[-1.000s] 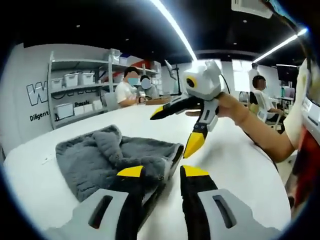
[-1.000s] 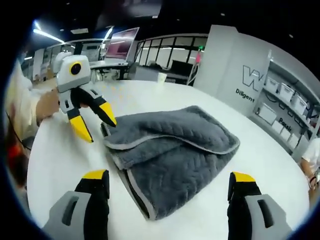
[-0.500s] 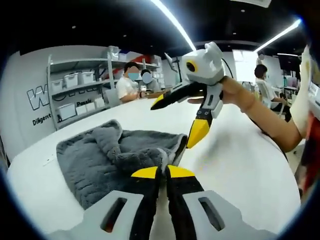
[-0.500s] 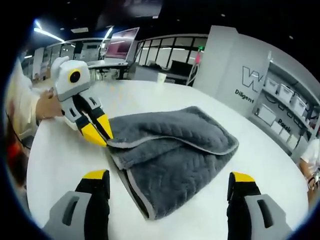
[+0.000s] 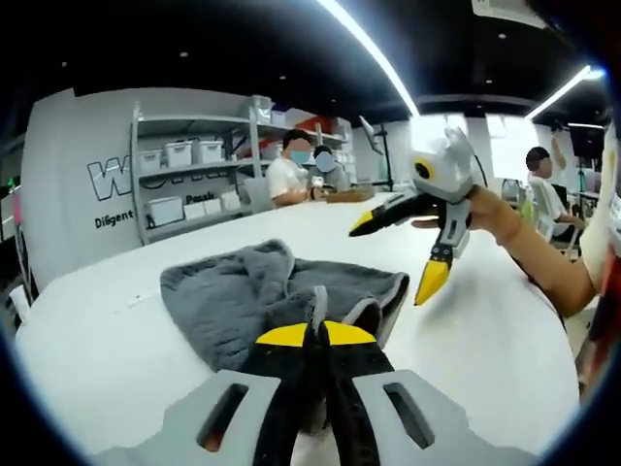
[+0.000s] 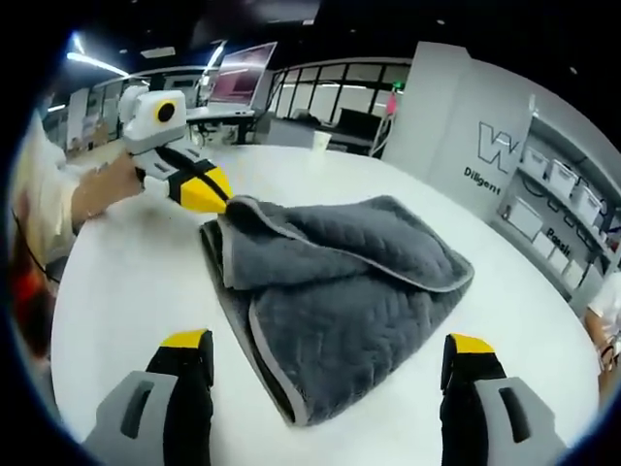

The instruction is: Open the folded towel by lifting each exposed corner and separating the folded layers until the towel lies flat within the target outline without major curled edges

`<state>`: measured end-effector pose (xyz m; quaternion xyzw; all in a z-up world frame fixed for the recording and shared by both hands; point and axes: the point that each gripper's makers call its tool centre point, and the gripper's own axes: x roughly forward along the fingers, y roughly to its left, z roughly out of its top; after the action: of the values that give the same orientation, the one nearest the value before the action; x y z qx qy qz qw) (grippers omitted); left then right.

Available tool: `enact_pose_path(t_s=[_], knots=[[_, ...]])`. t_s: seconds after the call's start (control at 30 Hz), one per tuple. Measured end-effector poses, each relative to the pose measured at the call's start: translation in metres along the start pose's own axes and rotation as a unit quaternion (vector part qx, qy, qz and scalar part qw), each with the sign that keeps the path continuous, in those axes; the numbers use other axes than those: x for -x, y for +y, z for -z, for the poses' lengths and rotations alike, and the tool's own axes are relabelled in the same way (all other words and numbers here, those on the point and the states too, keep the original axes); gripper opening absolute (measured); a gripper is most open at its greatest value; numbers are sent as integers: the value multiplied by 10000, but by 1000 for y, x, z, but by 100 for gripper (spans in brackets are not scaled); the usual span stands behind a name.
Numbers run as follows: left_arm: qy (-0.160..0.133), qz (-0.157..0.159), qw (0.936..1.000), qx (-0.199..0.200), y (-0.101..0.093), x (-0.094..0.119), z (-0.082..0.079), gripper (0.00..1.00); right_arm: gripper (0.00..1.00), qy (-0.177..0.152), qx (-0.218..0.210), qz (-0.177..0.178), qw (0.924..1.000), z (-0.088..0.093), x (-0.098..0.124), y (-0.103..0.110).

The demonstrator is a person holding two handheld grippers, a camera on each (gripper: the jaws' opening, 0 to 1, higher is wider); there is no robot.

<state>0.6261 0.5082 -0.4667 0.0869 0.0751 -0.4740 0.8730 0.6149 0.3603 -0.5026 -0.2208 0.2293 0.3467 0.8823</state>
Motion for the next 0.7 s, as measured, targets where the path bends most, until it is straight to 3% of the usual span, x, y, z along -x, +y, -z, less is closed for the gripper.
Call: enact_pose_path(t_s=[0.1, 0.23, 0.3, 0.4, 0.7], knots=[[89, -485, 9987, 148, 26, 11, 3, 3, 98, 68, 23, -7, 10000, 2, -2, 0], [13, -846, 9959, 314, 50, 26, 1, 3, 98, 104, 26, -36, 9999, 4, -2, 1], [131, -1234, 9919, 269, 65, 36, 4, 3, 98, 142, 31, -42, 9999, 5, -4, 1], [269, -1530, 9875, 267, 78, 45, 9, 3, 98, 188, 59, -54, 9998, 6, -4, 2], [555, -1930, 9782, 526, 108, 71, 24, 0, 97, 247, 73, -77, 9996, 8, -6, 2]])
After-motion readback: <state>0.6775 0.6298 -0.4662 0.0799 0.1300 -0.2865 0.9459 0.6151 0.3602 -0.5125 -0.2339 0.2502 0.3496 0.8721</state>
